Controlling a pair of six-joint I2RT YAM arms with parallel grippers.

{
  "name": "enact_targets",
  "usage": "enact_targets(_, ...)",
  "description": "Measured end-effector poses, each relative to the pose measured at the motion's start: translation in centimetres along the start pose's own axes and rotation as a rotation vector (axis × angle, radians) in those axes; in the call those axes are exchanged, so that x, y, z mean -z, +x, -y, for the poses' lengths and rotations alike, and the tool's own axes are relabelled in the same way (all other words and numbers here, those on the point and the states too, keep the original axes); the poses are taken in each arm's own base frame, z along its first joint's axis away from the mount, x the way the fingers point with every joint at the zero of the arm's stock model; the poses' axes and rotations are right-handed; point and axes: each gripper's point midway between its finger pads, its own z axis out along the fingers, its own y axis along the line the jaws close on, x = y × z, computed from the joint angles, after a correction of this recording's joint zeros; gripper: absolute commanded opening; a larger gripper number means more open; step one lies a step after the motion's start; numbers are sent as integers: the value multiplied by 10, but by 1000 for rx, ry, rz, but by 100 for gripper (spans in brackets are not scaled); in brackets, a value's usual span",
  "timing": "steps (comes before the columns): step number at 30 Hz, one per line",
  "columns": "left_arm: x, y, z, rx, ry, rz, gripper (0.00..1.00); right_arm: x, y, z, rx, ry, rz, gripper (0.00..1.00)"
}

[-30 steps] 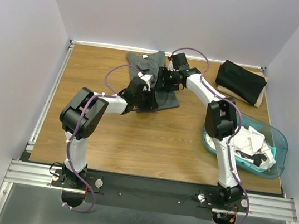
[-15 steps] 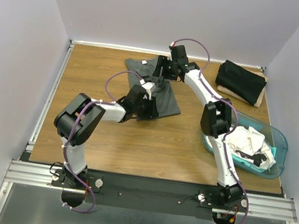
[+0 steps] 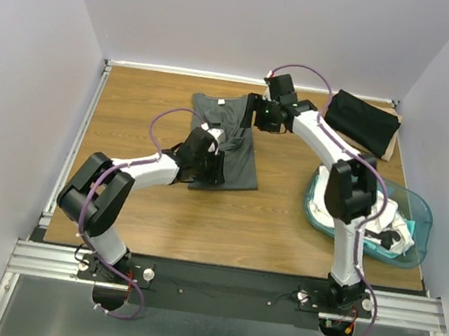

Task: Fold and stack the t-shirts
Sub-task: Fold the tshirt

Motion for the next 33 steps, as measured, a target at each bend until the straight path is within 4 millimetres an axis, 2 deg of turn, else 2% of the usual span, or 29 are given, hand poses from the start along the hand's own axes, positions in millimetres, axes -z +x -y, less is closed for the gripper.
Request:
enact_targets(1,3,-3,1,0,-5,1,54,18,3,0,9,4,3,79)
enact_targets(3,12,-16,7,-1,-8,17,54,37,8,1,18,6,13,79)
enact_targets(5,23,-41,17,-5,4,65,54,67,19,3,21,11,19,79)
enact_targets(8,34,-73,27,-11,14,127,54,90,50,11,15,19,-9,76)
enact_targets(10,37,-85,26,-11,7,152,54,97,80,19,-1,36,-63,75)
enact_targets(13,35,-91,14,-1,-28,155,54,94,123,28,-27,50,-151,71)
enact_targets(15,32,-88,3,8,-59,136,54,91,150,31,-48,55,-211,70)
enact_targets(18,27,-79,-13,23,-99,96,54,90,178,30,-64,57,-271,67)
enact_targets(25,26,-73,-38,50,-143,71,55,85,179,16,-60,21,-256,64)
enact_targets(33,24,-66,-60,90,-169,52,59,68,186,21,-58,29,-271,59)
